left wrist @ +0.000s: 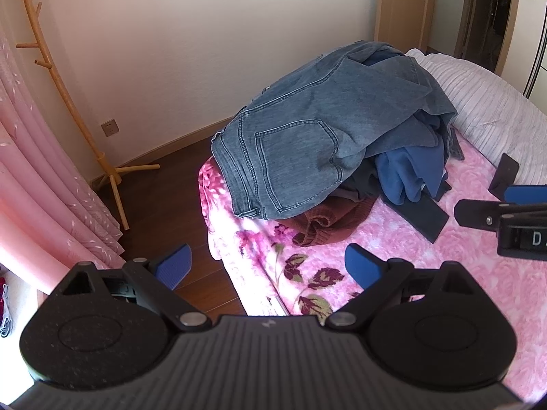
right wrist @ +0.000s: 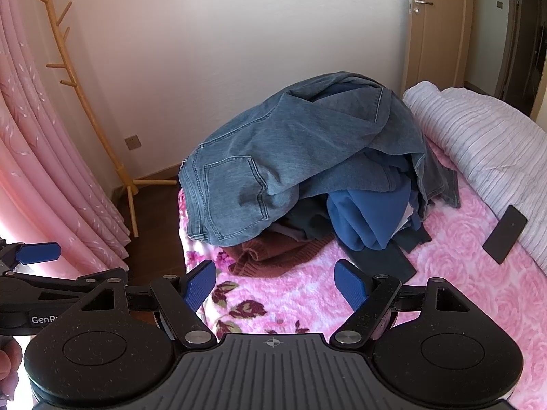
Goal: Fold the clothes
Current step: 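Approach the clothes heap with both grippers open, then grasp the dark grey jeans waistband with the left gripper while the right gripper grasps it too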
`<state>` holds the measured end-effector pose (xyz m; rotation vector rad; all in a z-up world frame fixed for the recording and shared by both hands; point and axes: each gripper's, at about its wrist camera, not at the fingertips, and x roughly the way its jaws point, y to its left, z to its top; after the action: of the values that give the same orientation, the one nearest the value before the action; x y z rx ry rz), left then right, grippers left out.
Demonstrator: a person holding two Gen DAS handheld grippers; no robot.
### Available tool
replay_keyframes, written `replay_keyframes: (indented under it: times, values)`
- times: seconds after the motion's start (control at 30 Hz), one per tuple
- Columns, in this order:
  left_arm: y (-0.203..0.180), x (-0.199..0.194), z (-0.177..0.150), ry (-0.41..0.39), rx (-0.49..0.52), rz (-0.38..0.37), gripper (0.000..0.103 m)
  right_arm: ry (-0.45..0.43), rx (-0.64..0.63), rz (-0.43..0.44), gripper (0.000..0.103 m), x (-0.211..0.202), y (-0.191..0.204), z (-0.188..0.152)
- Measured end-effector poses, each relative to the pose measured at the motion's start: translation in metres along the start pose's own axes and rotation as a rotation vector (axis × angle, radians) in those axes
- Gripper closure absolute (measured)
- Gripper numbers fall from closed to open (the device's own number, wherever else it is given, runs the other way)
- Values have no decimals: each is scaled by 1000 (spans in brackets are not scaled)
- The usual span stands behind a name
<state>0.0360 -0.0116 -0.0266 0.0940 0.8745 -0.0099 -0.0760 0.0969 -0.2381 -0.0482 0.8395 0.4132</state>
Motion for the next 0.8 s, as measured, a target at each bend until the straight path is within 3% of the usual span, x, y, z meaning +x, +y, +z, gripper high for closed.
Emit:
replay_keyframes:
  times: [0.23,0.43,0.63,0.8]
  values:
    - [3,3,-4,8,17,7,8,5,1,15,24,4,-3,-4]
    - [21,32,1,0,117,-8,8,4,-5,16,24,21,-5,-1]
    - [59,103,29,-22,227,-62,8,16,-54,-2,24,64,4,21]
    - [88,180,66,-57,383,-172,8,51,-197,-39,24,119,27,60]
